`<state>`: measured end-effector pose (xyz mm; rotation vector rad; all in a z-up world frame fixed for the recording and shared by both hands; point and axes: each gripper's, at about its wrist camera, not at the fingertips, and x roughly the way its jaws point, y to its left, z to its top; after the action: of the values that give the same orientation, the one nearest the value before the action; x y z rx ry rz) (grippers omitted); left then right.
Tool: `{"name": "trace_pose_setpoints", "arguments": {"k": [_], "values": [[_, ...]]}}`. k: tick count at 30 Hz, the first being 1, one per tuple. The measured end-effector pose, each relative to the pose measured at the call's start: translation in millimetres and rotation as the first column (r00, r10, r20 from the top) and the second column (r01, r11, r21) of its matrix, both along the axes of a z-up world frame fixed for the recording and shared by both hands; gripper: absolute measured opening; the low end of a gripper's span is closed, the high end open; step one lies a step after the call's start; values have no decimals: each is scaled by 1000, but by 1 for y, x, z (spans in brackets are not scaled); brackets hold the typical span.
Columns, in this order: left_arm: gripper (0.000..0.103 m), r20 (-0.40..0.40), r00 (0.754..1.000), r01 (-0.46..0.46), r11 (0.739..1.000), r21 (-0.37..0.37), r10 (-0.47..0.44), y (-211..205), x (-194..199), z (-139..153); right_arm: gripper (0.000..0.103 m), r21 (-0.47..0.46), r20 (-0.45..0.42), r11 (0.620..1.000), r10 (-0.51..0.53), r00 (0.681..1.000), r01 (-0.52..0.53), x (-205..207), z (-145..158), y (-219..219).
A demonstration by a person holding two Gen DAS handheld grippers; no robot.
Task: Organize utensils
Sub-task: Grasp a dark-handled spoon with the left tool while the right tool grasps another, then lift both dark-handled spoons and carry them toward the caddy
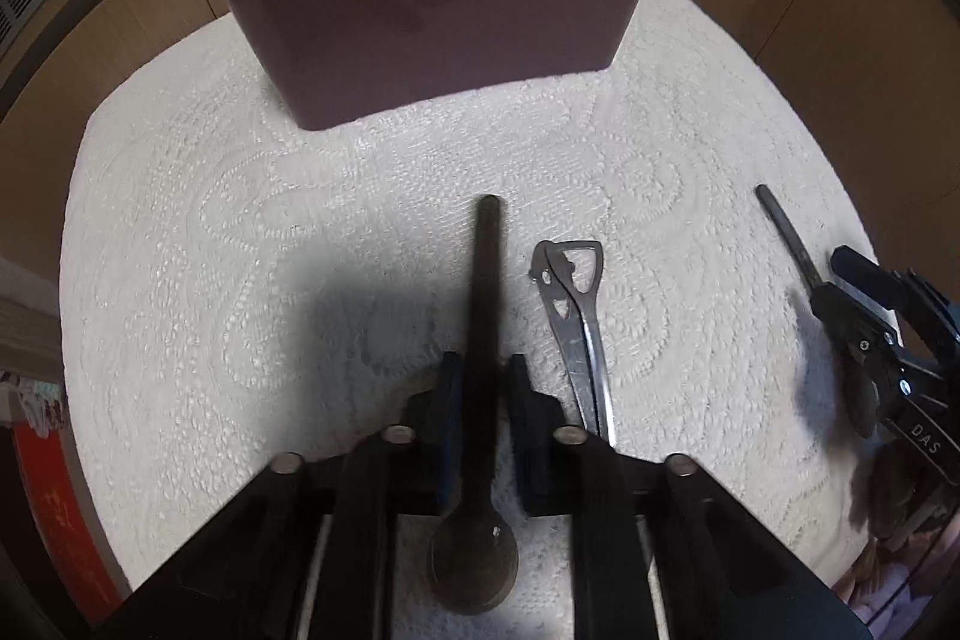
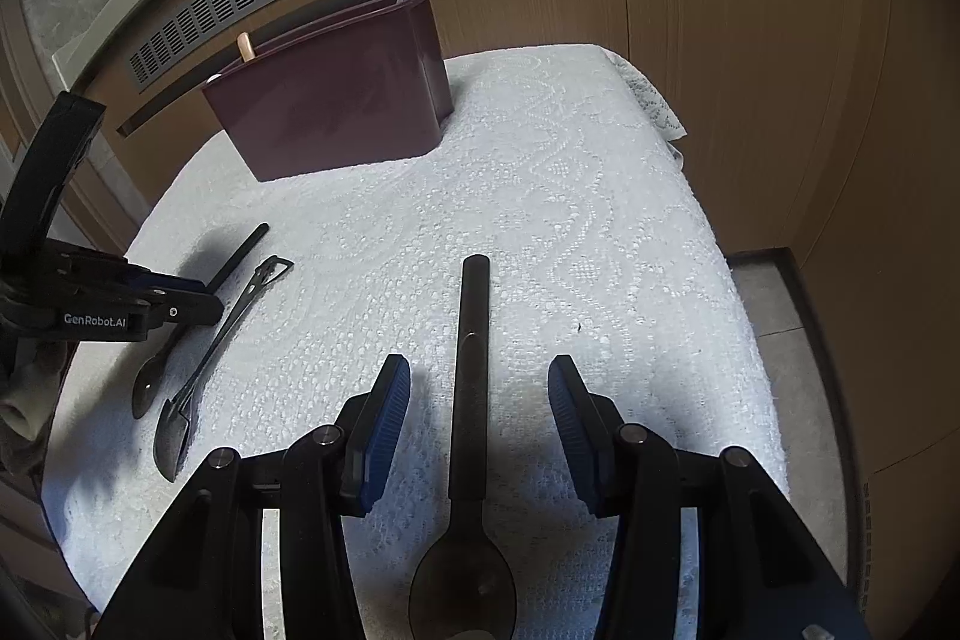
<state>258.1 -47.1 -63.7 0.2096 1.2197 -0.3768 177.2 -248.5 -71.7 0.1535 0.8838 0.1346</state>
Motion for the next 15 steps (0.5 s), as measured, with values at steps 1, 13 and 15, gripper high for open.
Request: {"name": "trace_pose_setpoints", "arguments": {"k": [1,13,15], "values": [[13,24,1000,-15,1000,-24,16,4,-6,2,46,-5,-3,1000,7,1000,-7,2,1,1],[13,211,934,-206,916,-343,289,66,-72,27,11,-167,-73,982,75,995,-86,19,0,40],[13,227,924,-211,907,-365,307,68,-77,34,11,-173,-54,980,89,995,-97,13,7,45]]}}
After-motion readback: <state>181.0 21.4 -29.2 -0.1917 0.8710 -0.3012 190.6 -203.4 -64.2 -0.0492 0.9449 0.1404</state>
